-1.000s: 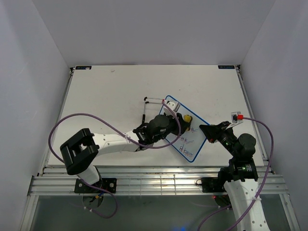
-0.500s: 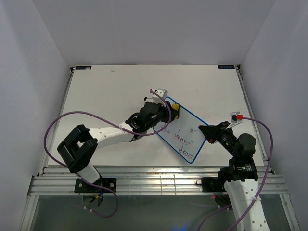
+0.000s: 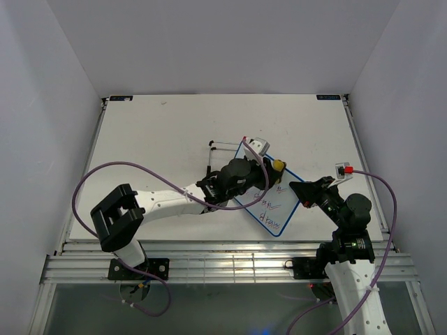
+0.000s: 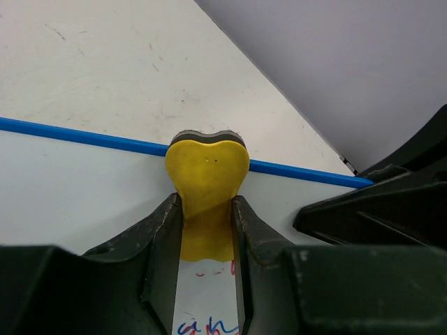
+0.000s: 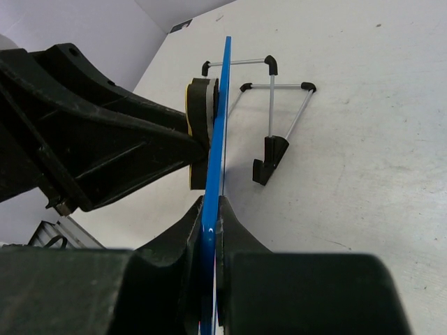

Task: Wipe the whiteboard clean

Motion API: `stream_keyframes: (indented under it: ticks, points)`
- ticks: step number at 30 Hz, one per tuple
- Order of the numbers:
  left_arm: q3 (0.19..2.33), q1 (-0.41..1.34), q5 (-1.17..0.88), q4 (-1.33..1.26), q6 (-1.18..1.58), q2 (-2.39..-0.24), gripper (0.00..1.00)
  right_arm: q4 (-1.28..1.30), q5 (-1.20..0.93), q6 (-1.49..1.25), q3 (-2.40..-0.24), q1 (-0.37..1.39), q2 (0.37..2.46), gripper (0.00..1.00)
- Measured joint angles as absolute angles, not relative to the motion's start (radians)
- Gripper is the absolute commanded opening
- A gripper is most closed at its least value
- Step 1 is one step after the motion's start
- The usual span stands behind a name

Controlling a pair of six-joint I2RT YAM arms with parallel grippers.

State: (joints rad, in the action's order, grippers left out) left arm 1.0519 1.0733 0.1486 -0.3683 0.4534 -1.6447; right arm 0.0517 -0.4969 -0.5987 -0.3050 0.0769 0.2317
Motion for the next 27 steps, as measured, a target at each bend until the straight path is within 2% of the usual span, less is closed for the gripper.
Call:
stream_keyframes:
  ticks: [10,21,27]
  points:
    - [0.977,1.097,0.159,-0.425,0.485,-1.617,0.02,0.058,-0.519,-0.611,-0.305,0.076,0.233,0.08]
    - [0.783,0.982,0.134,-0.508,0.523,-1.565,0.02,0.057,-0.533,-0.607,-0.312,0.076,0.234,0.08]
    - [0.758,0.984,0.141,-0.551,0.530,-1.567,0.01,0.057,-0.533,-0.595,-0.320,0.076,0.237,0.08]
